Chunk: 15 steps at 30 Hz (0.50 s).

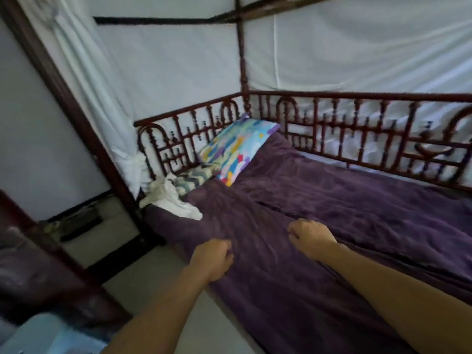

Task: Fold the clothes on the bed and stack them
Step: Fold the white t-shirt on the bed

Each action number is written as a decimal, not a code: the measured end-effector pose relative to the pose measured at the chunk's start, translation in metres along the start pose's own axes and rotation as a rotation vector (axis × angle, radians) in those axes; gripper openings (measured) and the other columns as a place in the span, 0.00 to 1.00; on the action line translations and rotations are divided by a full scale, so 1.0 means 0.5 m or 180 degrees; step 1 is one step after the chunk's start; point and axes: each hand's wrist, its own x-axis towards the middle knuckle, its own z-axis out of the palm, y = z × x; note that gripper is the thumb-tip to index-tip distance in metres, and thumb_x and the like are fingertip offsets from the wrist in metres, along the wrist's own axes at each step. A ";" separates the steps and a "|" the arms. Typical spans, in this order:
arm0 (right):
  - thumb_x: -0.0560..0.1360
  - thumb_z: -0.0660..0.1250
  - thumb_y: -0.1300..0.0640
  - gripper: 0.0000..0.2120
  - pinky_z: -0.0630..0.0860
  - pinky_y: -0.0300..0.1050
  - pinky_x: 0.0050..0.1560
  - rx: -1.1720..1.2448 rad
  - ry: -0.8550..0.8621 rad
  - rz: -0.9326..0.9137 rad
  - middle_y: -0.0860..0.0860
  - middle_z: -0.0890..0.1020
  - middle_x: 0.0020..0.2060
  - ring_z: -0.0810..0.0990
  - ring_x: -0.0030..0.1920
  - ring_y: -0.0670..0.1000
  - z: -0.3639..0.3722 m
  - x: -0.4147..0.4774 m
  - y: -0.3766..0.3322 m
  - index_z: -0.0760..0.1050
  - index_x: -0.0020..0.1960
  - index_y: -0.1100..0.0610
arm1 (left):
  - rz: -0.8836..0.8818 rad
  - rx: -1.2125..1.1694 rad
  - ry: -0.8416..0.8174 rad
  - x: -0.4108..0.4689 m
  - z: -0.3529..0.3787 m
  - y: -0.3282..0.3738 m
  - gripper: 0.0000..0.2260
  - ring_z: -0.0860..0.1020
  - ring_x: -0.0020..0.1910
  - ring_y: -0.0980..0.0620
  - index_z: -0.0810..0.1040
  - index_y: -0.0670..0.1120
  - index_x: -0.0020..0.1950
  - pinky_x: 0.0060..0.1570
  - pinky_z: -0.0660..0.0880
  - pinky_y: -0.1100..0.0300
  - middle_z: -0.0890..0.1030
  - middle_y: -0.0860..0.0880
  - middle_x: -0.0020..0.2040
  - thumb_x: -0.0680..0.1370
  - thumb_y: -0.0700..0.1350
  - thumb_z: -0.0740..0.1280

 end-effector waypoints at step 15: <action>0.78 0.59 0.48 0.12 0.73 0.47 0.51 0.0227 -0.0357 -0.0662 0.51 0.78 0.55 0.77 0.55 0.55 0.178 0.391 -0.559 0.75 0.55 0.52 | -0.0739 0.0180 -0.0193 -0.010 -0.085 -0.653 0.12 0.77 0.52 0.45 0.74 0.45 0.57 0.46 0.71 0.54 0.79 0.45 0.56 0.80 0.50 0.57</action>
